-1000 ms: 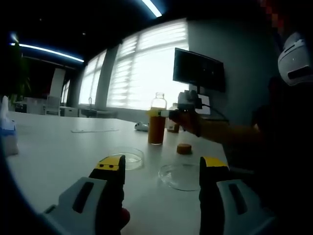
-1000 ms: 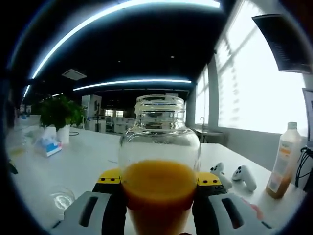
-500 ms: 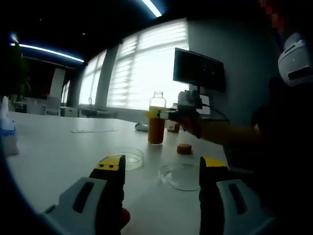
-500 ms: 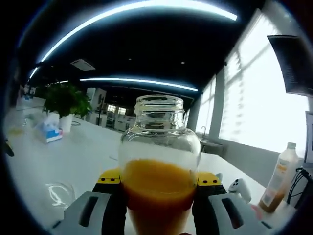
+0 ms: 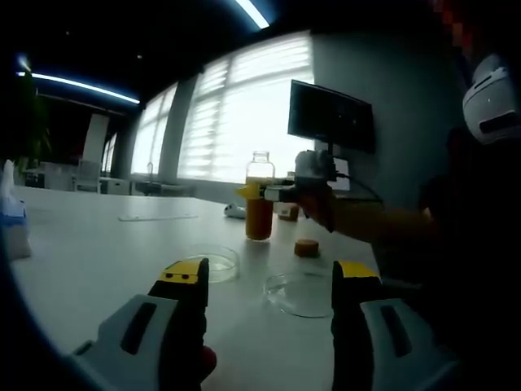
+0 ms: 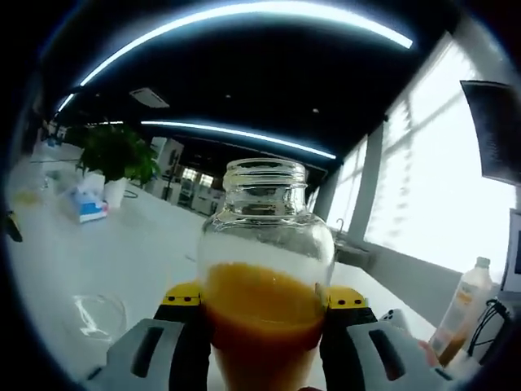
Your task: Open the Petri dish lid, place the lid on the table, pour the liquid culture medium into the Petri dish, pick up the Petri dish lid from the table, and close the Petri dish
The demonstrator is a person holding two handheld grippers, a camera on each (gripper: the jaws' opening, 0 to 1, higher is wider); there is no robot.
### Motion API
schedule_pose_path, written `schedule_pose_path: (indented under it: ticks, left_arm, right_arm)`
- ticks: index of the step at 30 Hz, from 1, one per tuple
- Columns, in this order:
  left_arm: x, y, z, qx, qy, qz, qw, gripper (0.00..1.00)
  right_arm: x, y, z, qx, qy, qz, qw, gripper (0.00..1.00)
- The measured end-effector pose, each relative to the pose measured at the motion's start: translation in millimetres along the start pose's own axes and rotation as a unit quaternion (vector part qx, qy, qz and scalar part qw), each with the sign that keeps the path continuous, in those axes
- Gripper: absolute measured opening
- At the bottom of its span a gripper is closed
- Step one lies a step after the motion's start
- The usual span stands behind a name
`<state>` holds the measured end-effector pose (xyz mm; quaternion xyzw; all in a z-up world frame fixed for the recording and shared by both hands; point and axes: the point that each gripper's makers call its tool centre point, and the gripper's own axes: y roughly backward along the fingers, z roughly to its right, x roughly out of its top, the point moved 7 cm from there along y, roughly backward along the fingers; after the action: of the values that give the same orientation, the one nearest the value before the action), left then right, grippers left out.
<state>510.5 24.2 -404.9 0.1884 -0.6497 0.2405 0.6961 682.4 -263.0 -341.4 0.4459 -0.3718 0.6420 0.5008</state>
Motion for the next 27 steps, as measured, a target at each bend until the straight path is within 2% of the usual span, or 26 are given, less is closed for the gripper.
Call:
schedule_pose_path:
  ticks: [16, 23, 27]
  left_arm:
    - [0.7, 0, -1.0, -0.001, 0.000, 0.002, 1.0000, 0.52]
    - [1.0, 0, -1.1, -0.002, 0.000, 0.003, 1.0000, 0.52]
    - [0.9, 0, -1.1, -0.002, -0.001, 0.003, 1.0000, 0.52]
  right_arm:
    - [4.4, 1, -20, 0.009, 0.071, 0.007, 0.9974, 0.49]
    - [5.7, 3, -24, 0.012, 0.077, 0.008, 0.9969, 0.49]
    - [6.3, 5, -31, 0.015, 0.095, 0.010, 0.9953, 0.49]
